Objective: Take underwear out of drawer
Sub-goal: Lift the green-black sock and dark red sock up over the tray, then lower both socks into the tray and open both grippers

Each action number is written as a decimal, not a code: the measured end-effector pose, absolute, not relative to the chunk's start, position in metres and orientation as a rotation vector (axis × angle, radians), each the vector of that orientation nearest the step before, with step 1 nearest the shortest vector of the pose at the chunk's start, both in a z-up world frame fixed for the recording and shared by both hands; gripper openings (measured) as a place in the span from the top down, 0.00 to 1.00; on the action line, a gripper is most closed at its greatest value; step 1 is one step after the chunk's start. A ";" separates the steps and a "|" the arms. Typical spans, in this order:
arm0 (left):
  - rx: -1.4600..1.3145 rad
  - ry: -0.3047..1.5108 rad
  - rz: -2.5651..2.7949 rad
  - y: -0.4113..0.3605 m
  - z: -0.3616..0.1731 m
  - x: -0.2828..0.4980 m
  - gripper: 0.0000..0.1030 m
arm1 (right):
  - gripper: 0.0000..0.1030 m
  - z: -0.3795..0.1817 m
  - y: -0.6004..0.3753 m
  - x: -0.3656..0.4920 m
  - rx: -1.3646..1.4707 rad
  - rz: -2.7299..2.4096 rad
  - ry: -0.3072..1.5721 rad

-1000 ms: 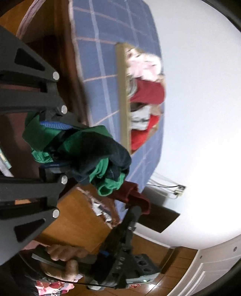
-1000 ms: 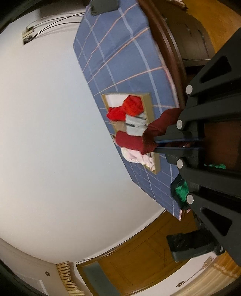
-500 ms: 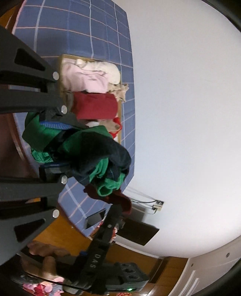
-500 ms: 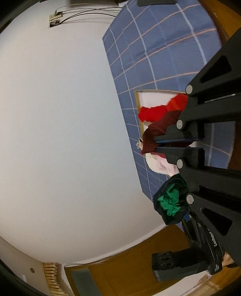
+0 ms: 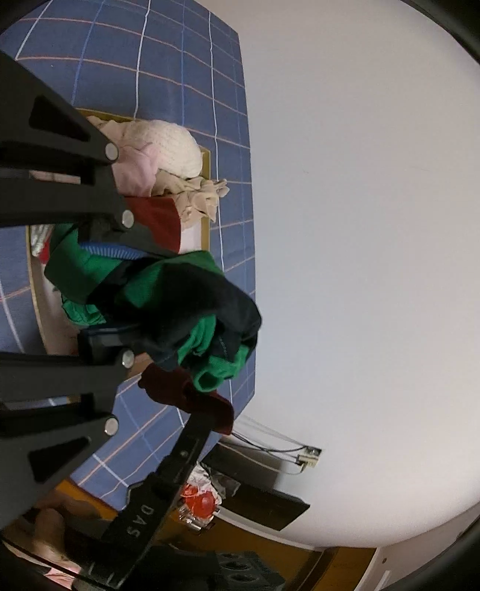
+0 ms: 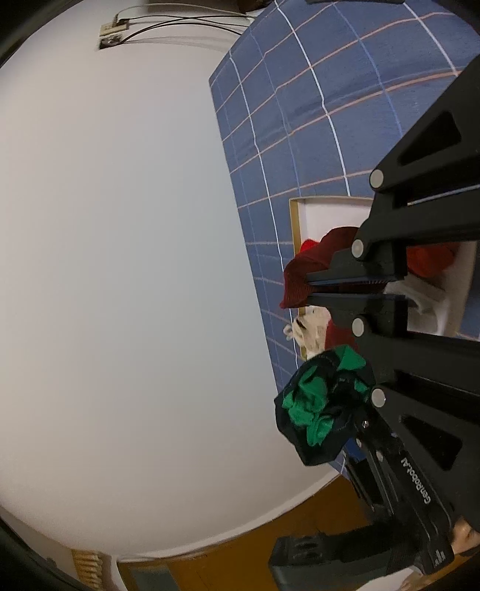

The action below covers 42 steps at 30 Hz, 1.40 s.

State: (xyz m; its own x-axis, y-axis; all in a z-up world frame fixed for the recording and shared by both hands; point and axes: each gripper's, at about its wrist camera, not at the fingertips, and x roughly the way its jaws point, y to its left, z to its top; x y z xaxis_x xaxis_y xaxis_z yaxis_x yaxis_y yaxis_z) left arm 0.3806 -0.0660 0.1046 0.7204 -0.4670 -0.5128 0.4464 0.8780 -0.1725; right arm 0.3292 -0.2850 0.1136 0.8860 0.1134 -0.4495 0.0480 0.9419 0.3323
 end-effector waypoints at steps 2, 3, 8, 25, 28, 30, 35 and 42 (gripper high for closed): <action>-0.029 0.584 -0.485 -0.070 0.104 0.388 0.75 | 0.95 0.110 -0.290 0.337 0.348 0.016 0.496; -0.027 0.585 -0.479 -0.071 0.104 0.390 0.75 | 0.95 0.108 -0.292 0.341 0.347 0.006 0.502; -0.007 0.605 -0.447 -0.080 0.099 0.404 0.75 | 0.95 0.098 -0.298 0.363 0.334 -0.026 0.545; 0.037 0.690 -0.363 -0.110 0.063 0.443 0.75 | 0.95 0.056 -0.300 0.412 0.310 -0.058 0.679; 0.033 0.707 -0.350 -0.111 0.056 0.450 0.75 | 0.95 0.050 -0.298 0.419 0.308 -0.058 0.702; 0.038 0.714 -0.340 -0.112 0.052 0.454 0.75 | 0.95 0.046 -0.300 0.426 0.308 -0.060 0.714; 0.044 0.732 -0.328 -0.115 0.045 0.462 0.74 | 0.95 0.041 -0.298 0.432 0.294 -0.056 0.731; 0.050 0.734 -0.317 -0.117 0.042 0.467 0.74 | 0.95 0.036 -0.292 0.439 0.290 -0.048 0.743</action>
